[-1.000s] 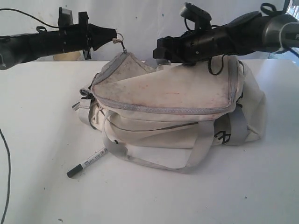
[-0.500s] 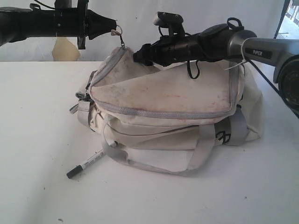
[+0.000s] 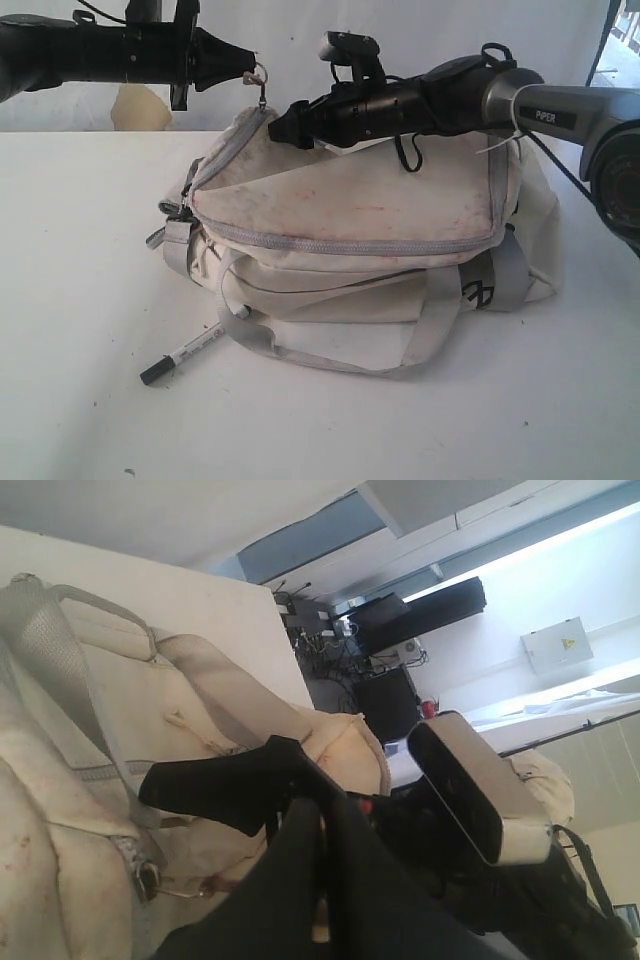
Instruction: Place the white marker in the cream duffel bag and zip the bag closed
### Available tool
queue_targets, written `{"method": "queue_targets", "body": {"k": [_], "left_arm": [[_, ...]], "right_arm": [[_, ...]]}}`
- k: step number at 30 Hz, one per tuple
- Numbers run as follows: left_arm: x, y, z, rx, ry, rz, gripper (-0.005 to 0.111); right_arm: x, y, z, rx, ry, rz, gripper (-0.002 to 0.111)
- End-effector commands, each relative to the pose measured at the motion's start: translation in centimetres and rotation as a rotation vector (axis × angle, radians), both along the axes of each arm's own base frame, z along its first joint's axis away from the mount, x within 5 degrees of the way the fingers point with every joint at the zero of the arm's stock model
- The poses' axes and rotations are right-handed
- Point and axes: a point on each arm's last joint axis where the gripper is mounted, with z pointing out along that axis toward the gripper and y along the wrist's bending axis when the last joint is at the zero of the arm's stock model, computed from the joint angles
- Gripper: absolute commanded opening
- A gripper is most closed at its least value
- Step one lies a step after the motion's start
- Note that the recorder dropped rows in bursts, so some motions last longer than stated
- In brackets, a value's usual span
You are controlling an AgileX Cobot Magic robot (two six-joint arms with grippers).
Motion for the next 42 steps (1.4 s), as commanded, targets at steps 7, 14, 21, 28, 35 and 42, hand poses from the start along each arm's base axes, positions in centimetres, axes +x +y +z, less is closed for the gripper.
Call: {"method": "queue_targets", "body": {"k": [7,14,21,28,35,42], "left_arm": [[-0.5,-0.3,1.3,-0.022,-0.023,-0.024,0.000],[-0.5,-0.3,1.3,-0.022,-0.023,-0.024,0.000],[-0.5,-0.3,1.1,0.008,-0.023,-0.027,0.000],[-0.5,-0.4,0.9,0.029,-0.024,-0.032,0.000],[-0.5,-0.4,0.9,0.027,-0.024,-0.032,0.000],[-0.4,-0.4,1.7,-0.062,-0.015,-0.019,0.000]], "right_arm": [[-0.1,0.2,0.2,0.005,-0.008,0.014,0.072],[-0.1,0.2,0.2,0.003,-0.008,0.017,0.072],[-0.1,0.2,0.1,0.005,0.009,0.013,0.072],[-1.0,0.5,-0.1,0.003,0.061,0.108,0.072],[-1.2,1.1,-0.2,0.004,0.070,0.105,0.063],[-1.0,1.2,-0.2,-0.010,0.046,0.073,0.029]]}}
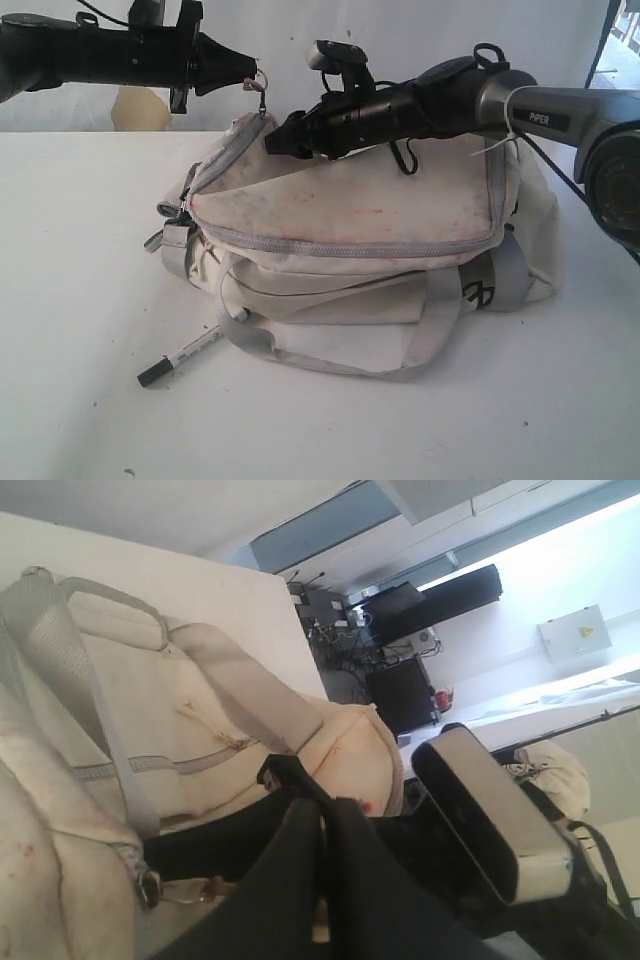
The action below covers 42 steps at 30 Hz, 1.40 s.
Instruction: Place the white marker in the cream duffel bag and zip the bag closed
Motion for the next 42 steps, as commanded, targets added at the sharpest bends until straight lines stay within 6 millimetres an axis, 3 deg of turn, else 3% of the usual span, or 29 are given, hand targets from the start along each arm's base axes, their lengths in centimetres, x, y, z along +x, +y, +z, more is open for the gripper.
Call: {"method": "queue_targets", "body": {"k": [1,4,15,20,29,31,33,35,38,42], "left_arm": [[-0.3,-0.3,1.9,-0.102,-0.009,-0.013,0.000],[-0.3,-0.3,2.1,-0.123,-0.007,-0.010,0.000],[-0.4,-0.3,1.1,-0.029,0.073,-0.009,0.000],[-0.5,-0.2,0.5,0.022,0.104,-0.006,0.000],[-0.6,-0.1,1.0,0.037,0.107,-0.003,0.000],[-0.6,-0.1,1.0,0.035,0.107,-0.003,0.000],[-0.6,-0.1,1.1,0.028,0.108,-0.003,0.000],[-0.6,-0.1,1.1,0.028,0.108,-0.003,0.000],[-0.6,-0.1,1.1,0.028,0.108,-0.003,0.000],[-0.6,-0.1,1.1,0.028,0.108,-0.003,0.000]], "right_arm": [[0.0,0.2,0.1,-0.007,-0.012,-0.001,0.023],[0.2,0.0,-0.1,-0.043,-0.028,-0.015,0.000],[1.0,-1.2,-0.4,-0.174,-0.032,-0.148,0.000],[1.6,-2.1,1.1,-0.175,-0.100,-0.222,0.000],[1.4,-2.2,1.0,-0.134,-0.032,-0.211,0.001],[1.0,-1.9,1.0,-0.073,0.068,-0.221,0.010],[0.8,-1.8,0.8,-0.029,0.157,-0.251,0.027],[0.9,-1.8,0.6,0.009,0.225,-0.298,0.052],[1.0,-1.8,0.0,0.058,0.321,-0.363,0.077],[1.2,-1.8,-1.4,0.063,0.356,-0.390,0.074]]}}
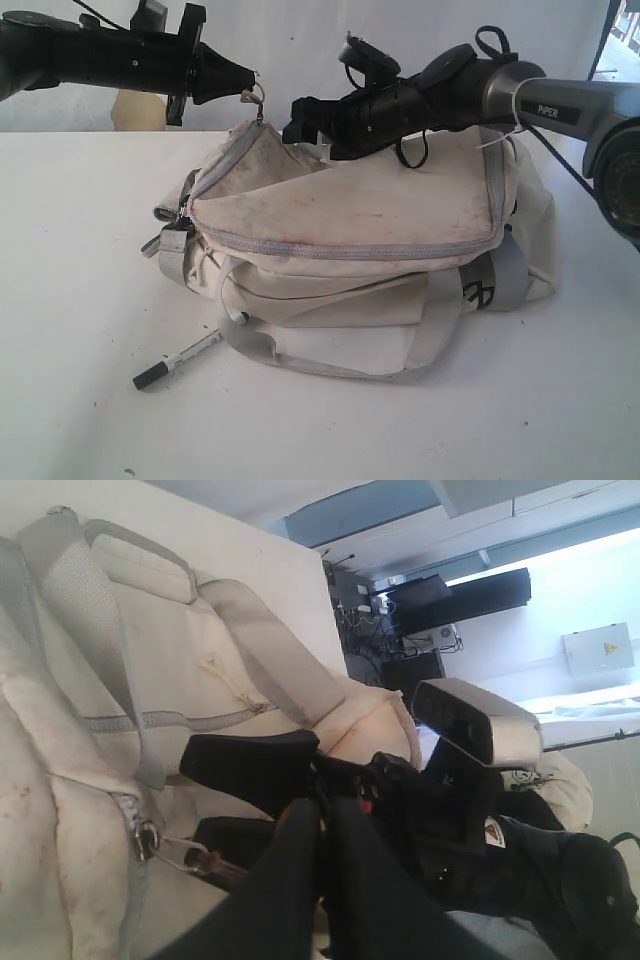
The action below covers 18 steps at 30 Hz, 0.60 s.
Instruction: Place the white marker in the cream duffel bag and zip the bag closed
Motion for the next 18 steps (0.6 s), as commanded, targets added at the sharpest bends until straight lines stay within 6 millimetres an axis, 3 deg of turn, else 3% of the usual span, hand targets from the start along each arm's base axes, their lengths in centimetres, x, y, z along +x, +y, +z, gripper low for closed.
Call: {"method": "queue_targets", "body": {"k": [1,9,18], "left_arm": [[-0.5,-0.2,1.7,-0.020,-0.026,-0.015,0.000],[-0.5,-0.2,1.7,-0.020,-0.026,-0.015,0.000],[-0.5,-0.2,1.7,-0.020,-0.026,-0.015,0.000]], "right_arm": [[0.4,-0.2,-1.6,0.024,0.057,-0.046,0.071],[1.0,0.2,-3.0,0.143,0.095,-0.126,0.061],[1.4,0.1,-3.8,0.096,0.012,-0.096,0.057]]}}
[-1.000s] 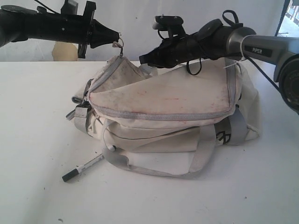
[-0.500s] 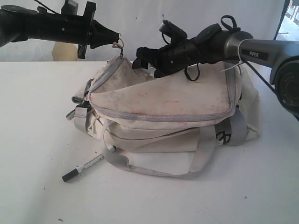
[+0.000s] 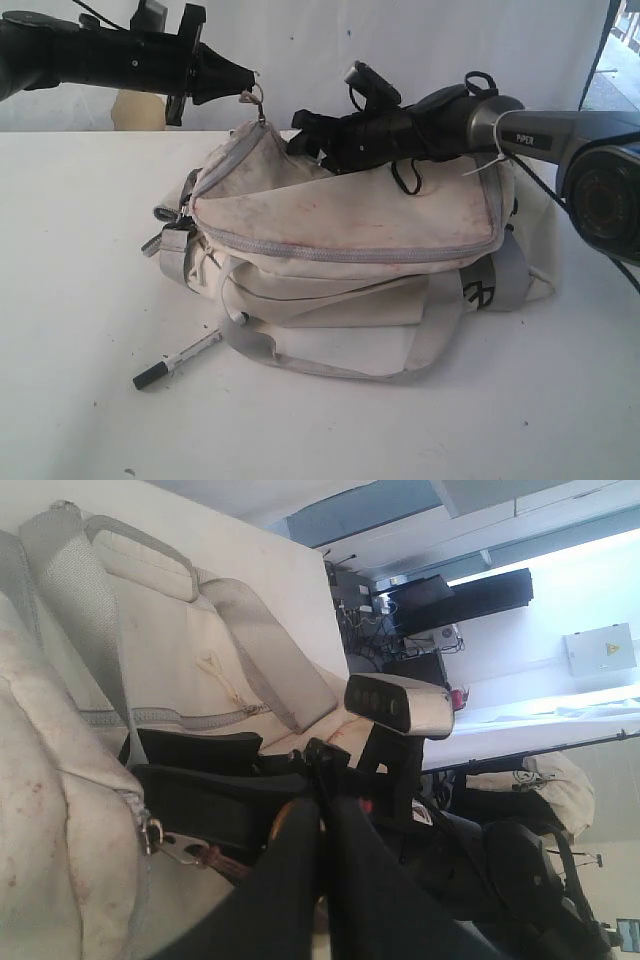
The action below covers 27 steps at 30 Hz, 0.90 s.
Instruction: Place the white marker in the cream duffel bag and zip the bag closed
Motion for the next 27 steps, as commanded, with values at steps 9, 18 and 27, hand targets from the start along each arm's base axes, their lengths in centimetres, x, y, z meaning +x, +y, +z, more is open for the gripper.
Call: {"method": "queue_targets", "body": {"k": [9,18,27], "left_arm": [[-0.5,-0.1,1.4,0.009,-0.026,-0.018,0.000],[-0.8,1.4,2.8,0.104,-0.031,0.011,0.000],[-1.8,1.9,4.7,0.245,-0.086,0.012,0.000]], "right_arm": [[-0.3,0.3,0.9,0.052,-0.026,0.070,0.000],[0.3,-1.5,2.9,0.062,-0.057,0.020,0.000],[1.1,-4.0,3.1,0.071,-0.050,-0.007,0.000]]}}
